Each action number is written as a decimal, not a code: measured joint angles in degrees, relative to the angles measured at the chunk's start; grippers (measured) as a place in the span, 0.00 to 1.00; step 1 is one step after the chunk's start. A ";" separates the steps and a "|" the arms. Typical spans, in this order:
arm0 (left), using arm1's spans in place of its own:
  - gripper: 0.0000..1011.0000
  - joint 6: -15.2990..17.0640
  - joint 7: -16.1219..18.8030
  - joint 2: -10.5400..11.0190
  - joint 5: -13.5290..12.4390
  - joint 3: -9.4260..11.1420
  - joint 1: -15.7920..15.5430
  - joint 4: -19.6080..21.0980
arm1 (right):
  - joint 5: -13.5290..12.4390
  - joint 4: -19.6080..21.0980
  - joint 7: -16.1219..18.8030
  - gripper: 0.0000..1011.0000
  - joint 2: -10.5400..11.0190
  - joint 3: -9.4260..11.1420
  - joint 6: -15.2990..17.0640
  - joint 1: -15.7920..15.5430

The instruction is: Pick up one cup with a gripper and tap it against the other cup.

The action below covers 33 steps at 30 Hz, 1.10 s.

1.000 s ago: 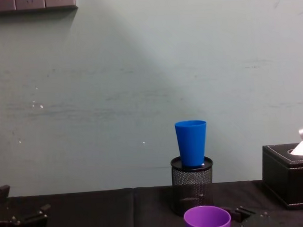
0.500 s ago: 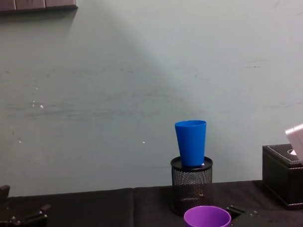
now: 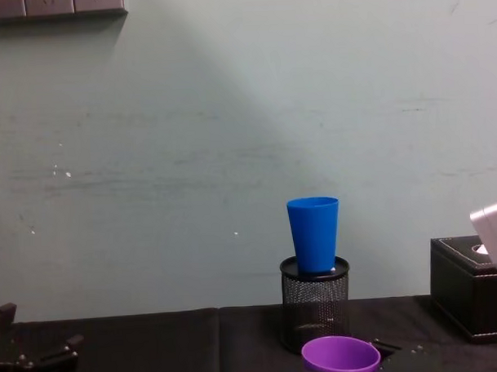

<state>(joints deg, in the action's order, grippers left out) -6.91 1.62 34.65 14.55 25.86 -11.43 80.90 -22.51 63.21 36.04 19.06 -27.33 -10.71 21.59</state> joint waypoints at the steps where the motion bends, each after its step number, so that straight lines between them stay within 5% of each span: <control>1: 0.99 0.00 0.00 0.00 0.00 0.00 0.00 0.00 | 0.00 0.00 0.00 0.79 0.00 0.01 0.00 0.00; 11: 0.99 0.00 0.00 0.00 0.00 0.00 0.00 0.00 | 0.01 0.12 -0.08 0.73 0.08 0.02 0.01 -0.05; 20: 0.99 0.00 0.00 0.00 0.00 0.00 0.00 0.00 | 0.98 4.31 -0.39 0.72 1.68 0.16 2.49 0.43; 33: 0.99 0.00 0.00 0.00 0.00 0.00 0.00 0.00 | -1.48 14.30 -1.58 0.72 4.36 1.18 11.24 2.03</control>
<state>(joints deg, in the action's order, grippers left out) -6.91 1.62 34.65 14.55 25.86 -11.43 80.90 -23.99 77.51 34.45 23.42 -26.15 0.54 23.62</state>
